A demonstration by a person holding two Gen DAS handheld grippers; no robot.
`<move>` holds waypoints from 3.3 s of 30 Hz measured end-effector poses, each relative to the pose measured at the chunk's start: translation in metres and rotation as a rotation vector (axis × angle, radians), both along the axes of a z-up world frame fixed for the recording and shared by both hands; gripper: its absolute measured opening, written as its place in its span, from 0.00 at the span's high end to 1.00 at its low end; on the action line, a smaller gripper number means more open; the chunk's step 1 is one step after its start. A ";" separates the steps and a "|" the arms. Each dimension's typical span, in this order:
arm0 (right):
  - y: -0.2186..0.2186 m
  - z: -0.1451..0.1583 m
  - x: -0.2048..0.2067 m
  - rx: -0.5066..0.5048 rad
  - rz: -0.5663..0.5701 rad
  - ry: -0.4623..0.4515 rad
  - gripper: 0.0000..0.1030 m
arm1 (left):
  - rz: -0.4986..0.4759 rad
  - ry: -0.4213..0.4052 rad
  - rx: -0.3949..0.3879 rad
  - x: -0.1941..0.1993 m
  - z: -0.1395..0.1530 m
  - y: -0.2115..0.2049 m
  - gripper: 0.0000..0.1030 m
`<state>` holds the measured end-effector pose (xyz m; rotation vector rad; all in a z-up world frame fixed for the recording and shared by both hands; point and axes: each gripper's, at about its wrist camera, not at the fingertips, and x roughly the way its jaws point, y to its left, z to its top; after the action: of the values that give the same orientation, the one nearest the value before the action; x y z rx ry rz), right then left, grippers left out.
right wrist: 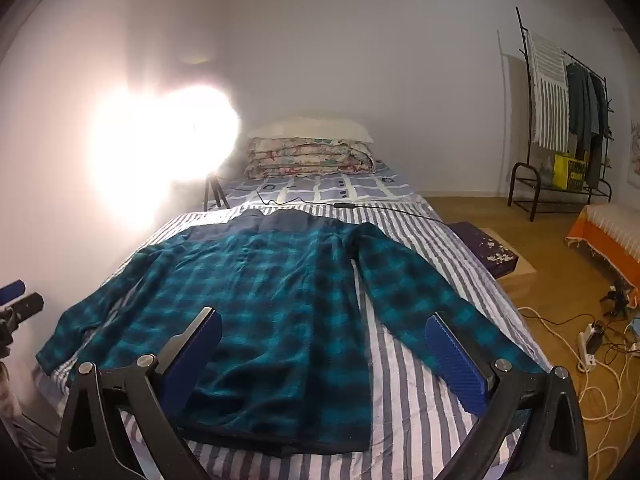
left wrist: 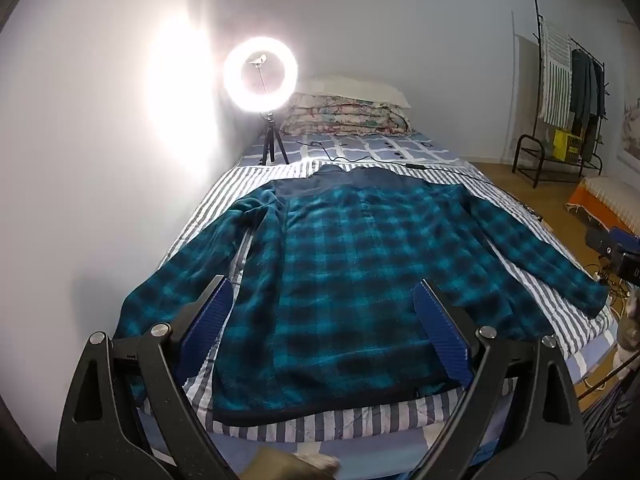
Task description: Fold large clothes
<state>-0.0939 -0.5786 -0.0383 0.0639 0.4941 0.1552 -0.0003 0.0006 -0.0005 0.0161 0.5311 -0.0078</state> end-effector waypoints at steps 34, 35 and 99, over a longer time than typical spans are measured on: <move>0.003 0.006 -0.001 -0.006 -0.012 -0.009 0.00 | 0.017 -0.002 -0.013 0.004 0.003 0.004 0.09; 0.002 0.006 -0.001 -0.006 -0.012 -0.009 0.00 | 0.017 -0.003 -0.012 0.004 0.003 0.004 0.09; 0.028 0.007 0.005 -0.013 0.022 -0.003 0.00 | 0.091 0.025 0.016 0.006 -0.011 0.036 0.09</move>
<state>-0.0893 -0.5510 -0.0314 0.0454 0.4928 0.1740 0.0058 0.0367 -0.0112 0.0072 0.5567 0.0850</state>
